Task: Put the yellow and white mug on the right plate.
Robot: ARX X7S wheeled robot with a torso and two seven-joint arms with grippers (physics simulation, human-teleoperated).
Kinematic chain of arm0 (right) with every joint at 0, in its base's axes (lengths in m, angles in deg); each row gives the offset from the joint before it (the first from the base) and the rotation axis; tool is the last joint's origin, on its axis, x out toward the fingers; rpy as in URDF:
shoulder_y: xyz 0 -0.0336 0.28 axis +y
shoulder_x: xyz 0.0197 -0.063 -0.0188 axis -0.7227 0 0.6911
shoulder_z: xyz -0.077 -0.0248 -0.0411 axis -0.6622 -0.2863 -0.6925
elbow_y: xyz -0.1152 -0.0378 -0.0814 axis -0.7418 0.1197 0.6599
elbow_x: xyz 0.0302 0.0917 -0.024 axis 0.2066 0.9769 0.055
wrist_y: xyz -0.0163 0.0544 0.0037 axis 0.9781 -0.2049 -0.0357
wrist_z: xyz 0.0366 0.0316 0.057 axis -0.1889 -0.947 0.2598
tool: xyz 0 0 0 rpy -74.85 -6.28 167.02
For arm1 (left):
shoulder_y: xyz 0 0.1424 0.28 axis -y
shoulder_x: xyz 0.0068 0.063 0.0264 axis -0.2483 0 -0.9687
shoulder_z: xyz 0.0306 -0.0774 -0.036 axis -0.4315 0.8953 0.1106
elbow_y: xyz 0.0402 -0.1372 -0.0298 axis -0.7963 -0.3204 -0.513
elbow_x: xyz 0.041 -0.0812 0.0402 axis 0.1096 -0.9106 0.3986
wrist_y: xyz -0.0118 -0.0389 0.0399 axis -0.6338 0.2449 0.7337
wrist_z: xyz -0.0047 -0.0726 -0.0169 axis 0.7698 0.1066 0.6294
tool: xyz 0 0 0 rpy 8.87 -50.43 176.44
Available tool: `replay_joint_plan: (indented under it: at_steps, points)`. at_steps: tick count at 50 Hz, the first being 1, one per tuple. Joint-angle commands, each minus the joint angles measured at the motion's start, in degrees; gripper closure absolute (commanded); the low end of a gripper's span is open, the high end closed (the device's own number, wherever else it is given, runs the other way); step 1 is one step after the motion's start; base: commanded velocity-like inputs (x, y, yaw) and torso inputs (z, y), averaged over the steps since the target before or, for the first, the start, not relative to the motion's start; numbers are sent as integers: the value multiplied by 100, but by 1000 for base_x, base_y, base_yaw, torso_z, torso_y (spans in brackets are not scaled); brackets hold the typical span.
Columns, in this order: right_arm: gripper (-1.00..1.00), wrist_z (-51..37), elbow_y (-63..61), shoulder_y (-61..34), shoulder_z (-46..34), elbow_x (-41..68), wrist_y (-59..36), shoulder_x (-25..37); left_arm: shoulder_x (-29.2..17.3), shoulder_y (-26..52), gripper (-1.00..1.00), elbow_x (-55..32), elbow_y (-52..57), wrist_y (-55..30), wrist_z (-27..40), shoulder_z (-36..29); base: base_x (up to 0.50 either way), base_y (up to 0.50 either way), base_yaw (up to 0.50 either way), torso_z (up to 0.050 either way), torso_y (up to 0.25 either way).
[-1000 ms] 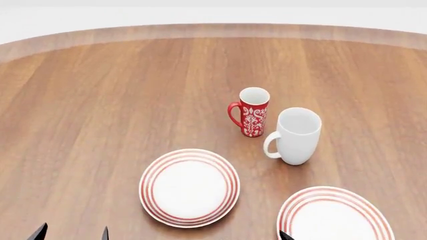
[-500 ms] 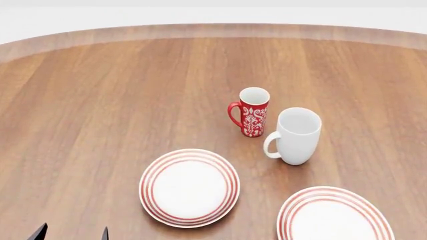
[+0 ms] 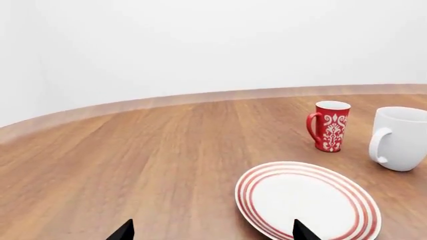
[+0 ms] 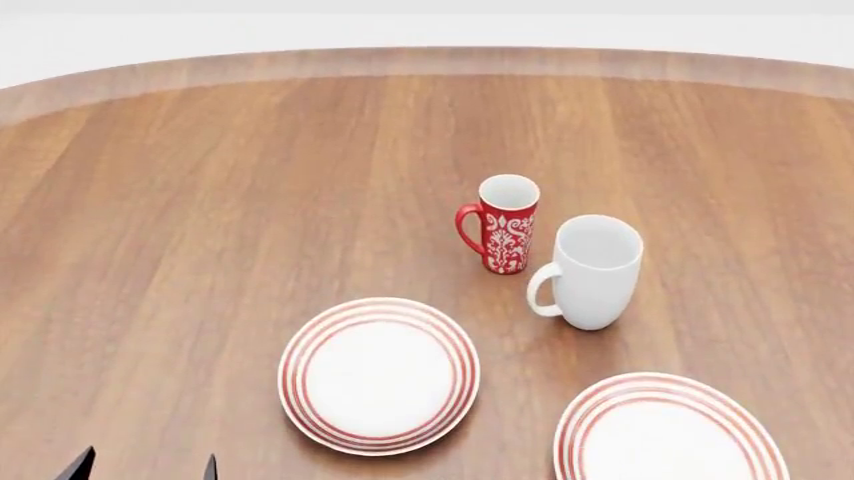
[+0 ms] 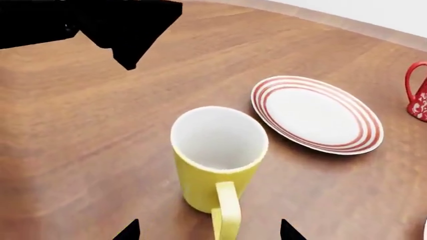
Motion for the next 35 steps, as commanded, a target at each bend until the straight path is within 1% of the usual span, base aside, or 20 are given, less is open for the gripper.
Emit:
replay_joint_plan:
  at_steps: [1,23,35]
  points:
    - [-100,238,577,-199,56,-99,173,-245,99,30,-100,145,-90,36,-86,78,0,0,0,0,0]
    - [-100,506,1128,-629,-42,55,84,-414,55,54,-100,99,-129,61,-38,16,0,0,0,0,0]
    - [-100,681,1675,-1017,-129,61,112,-593,25,50,-100,70,-116,74,-29,-27,0,0,0,0,0]
